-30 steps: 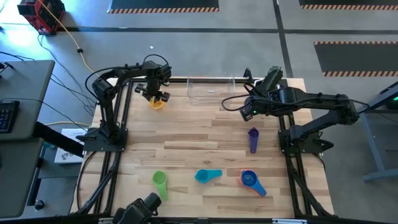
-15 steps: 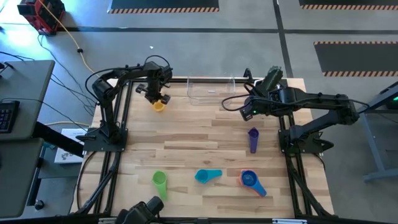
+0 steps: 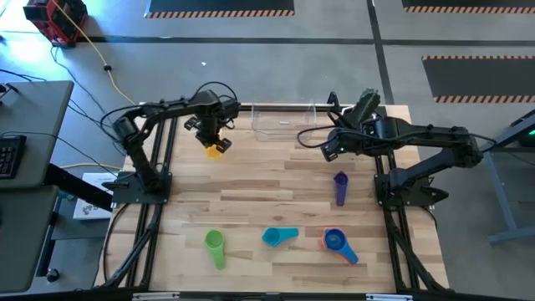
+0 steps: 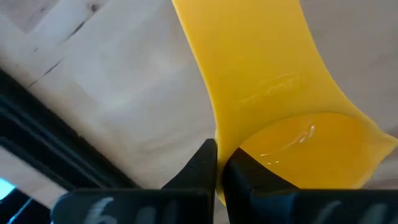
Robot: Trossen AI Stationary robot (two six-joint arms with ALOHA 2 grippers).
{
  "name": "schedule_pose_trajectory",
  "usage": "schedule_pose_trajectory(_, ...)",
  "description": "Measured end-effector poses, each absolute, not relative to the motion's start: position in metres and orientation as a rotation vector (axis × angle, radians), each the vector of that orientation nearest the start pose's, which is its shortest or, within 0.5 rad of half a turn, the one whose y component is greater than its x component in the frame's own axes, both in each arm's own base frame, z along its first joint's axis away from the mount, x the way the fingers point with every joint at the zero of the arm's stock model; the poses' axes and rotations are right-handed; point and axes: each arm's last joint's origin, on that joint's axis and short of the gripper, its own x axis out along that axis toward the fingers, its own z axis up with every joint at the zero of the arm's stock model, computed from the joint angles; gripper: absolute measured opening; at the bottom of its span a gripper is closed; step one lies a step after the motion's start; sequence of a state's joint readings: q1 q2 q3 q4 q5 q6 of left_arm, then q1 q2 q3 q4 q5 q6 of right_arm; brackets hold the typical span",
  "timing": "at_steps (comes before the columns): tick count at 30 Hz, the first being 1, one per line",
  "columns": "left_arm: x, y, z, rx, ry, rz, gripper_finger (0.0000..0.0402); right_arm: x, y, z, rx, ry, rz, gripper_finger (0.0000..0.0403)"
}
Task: Nest measuring cups in basket
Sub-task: Stack the yellow measuring cup on top of the blue measuring cup
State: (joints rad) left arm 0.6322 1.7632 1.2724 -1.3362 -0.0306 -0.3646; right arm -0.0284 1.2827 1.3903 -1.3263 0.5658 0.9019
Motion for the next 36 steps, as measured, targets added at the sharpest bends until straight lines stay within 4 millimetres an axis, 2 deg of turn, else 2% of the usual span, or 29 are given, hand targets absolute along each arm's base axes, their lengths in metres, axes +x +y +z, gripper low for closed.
schedule_pose_trajectory(5, 0.241, 0.140, 0.233, -0.705, 1.623, 0.709, 0.0003, 0.216, -0.021, 0.357, 0.443, 0.852, -0.956, 0.0113)
schedule_pose_trajectory(10, 0.248, 0.106, 0.250, -0.557, 1.594, 0.503, 0.0004, 0.216, -0.021, 0.357, 0.469, 0.837, -0.960, 0.0113)
schedule_pose_trajectory(17, 0.263, 0.066, 0.253, -0.338, 1.587, 0.287, 0.0005, 0.216, -0.020, 0.356, 0.556, 0.819, -0.973, 0.0113)
schedule_pose_trajectory(22, 0.278, 0.041, 0.253, -0.212, 1.502, 0.167, 0.0005, 0.217, -0.019, 0.356, 0.644, 0.811, -0.977, 0.0113)
schedule_pose_trajectory(29, 0.297, 0.022, 0.256, -0.086, 1.329, 0.051, 0.0005, 0.217, -0.016, 0.356, 0.713, 0.786, -0.995, 0.0113)
schedule_pose_trajectory(36, 0.318, 0.017, 0.263, -0.002, 1.105, 0.004, 0.0005, 0.219, -0.011, 0.356, 0.714, 0.769, -0.971, 0.0113)
